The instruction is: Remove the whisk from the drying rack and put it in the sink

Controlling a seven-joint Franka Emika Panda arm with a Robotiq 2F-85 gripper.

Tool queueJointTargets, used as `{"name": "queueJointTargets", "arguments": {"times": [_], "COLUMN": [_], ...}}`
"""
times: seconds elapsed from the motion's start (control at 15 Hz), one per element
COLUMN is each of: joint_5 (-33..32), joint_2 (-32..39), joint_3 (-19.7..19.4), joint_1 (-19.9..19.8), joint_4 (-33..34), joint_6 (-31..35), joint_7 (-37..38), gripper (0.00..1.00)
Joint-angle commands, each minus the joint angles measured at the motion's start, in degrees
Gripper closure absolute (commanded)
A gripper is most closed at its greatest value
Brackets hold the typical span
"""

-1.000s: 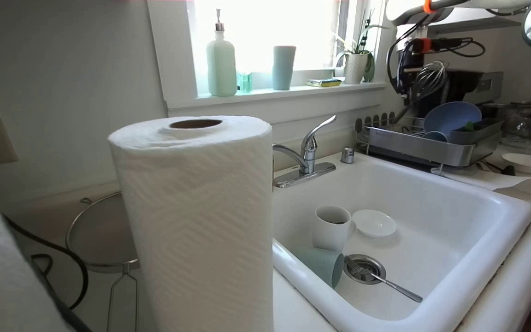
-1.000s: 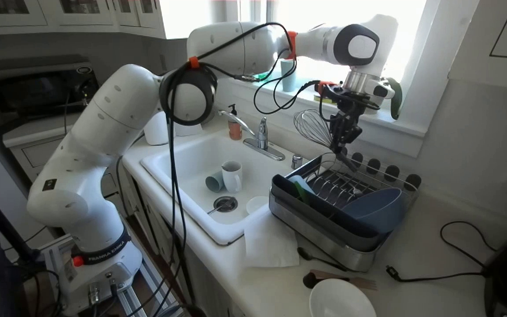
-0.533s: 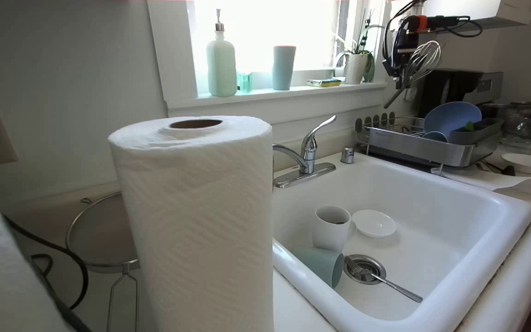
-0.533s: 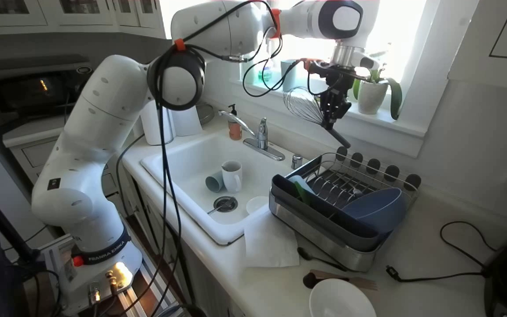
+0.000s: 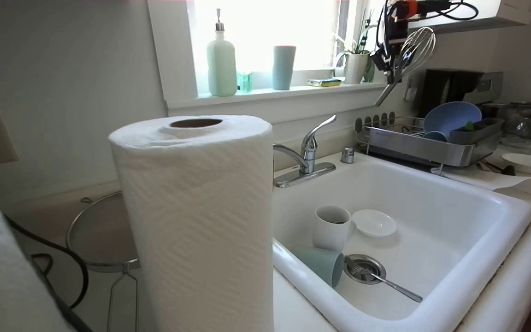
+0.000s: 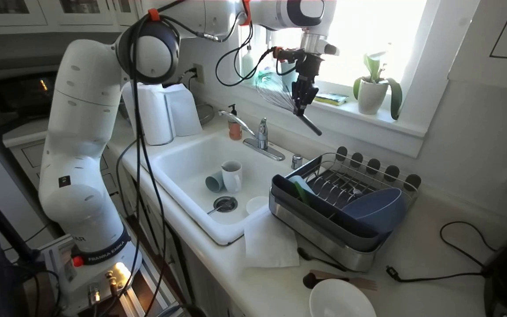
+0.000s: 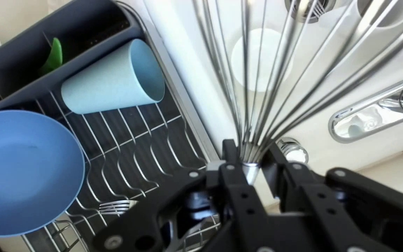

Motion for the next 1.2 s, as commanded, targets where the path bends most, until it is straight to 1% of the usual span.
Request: {"name": "queueJointTargets", "arguments": {"times": [0.0,0.27,0.33,0.47,0.6,0.73,0.87,0.93,1.0,1.13], "joint_5": [-3.26,-6.45,-7.77,-10.08,-11.83,-12.56,-10.35,-10.90,-10.87,-10.83], "joint_2": [-7.51,-11.76,-12.55,-14.42,-16.56,-19.00,-22.13,-15.95,-17.27,-19.24], "joint_3": [-0.13,0.09,0.99,1.25,1.66,1.94,2.66,2.91,3.00,3.18], "joint_1": [4.74,9.57,9.87,11.26,11.71,11.30,10.14,9.99,9.75,9.45], "joint_4": [-13.90,-24.49,-26.88,-32.38,-38.00,-43.72,-49.48,-40.97,-43.55,-46.45], "joint_6": [7.93,16.58,18.89,23.05,26.84,29.45,31.66,27.95,28.95,29.80], "joint_7": [8.23,18.59,21.49,27.27,32.69,36.78,35.95,34.58,34.70,34.74], "gripper": [0.94,0.94,0.94,0.94,0.94,0.94,0.94,0.78,0.78,0.78]}}
